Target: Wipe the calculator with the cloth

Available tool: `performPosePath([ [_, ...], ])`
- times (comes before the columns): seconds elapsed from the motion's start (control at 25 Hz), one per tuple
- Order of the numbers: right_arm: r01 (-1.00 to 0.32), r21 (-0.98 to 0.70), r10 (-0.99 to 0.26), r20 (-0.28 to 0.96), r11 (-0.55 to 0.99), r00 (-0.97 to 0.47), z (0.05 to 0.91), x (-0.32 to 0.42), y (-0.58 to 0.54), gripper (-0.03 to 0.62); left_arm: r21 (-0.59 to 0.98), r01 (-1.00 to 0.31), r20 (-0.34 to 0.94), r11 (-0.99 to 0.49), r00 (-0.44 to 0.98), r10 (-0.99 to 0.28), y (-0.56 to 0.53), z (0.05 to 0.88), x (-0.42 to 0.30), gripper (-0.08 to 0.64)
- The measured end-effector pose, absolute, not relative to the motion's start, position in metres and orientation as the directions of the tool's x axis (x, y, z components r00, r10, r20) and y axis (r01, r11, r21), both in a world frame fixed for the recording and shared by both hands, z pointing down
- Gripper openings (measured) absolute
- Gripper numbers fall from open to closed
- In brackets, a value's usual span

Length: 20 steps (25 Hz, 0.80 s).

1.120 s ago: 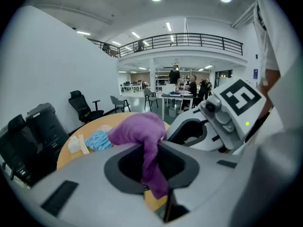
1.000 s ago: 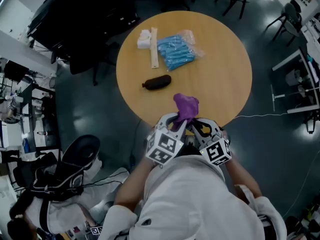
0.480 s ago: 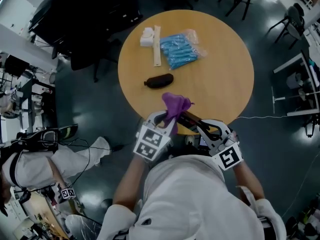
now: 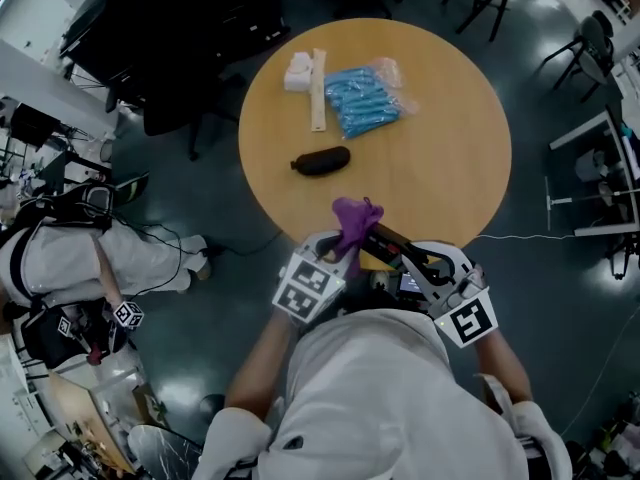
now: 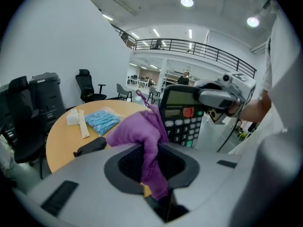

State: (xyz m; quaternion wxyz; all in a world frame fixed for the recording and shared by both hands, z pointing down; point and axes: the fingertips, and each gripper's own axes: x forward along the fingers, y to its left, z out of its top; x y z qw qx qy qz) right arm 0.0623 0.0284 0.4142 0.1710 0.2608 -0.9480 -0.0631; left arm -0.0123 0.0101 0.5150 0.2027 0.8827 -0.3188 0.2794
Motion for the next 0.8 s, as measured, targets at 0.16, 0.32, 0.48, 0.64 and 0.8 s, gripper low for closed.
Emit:
performPosePath([
  [0.16,-0.445,0.237,-0.502,0.319,0.864,-0.804,0.416,0.065,0.031,0.050,0.201,-0.668,0.638,-0.716,0.644,-0.422,0.015,0.526,-0.009,0.069],
  [0.32,-0.429,0.258,-0.496,0.335,0.866,-0.801,0.415,0.070,0.032,0.050,0.209,-0.661,0.664,-0.721,0.637,-0.391,0.021,0.545,-0.007,0.070],
  [0.48,-0.277,0.427,-0.460,0.419,0.861,-0.783,0.424,0.066,0.041,0.049,0.232,-0.676,0.688,-0.699,0.622,-0.374,0.024,0.568,-0.020,0.069],
  [0.64,-0.062,0.565,-0.405,0.506,0.823,-0.762,0.441,0.059,0.058,0.049,0.251,-0.653,0.657,-0.715,0.657,-0.369,0.013,0.552,-0.040,0.069],
  [0.8,0.065,0.602,-0.334,0.525,0.796,-0.783,0.446,0.054,0.073,0.049,0.221,-0.507,0.633,-0.833,0.724,-0.272,0.003,0.516,-0.042,0.069],
])
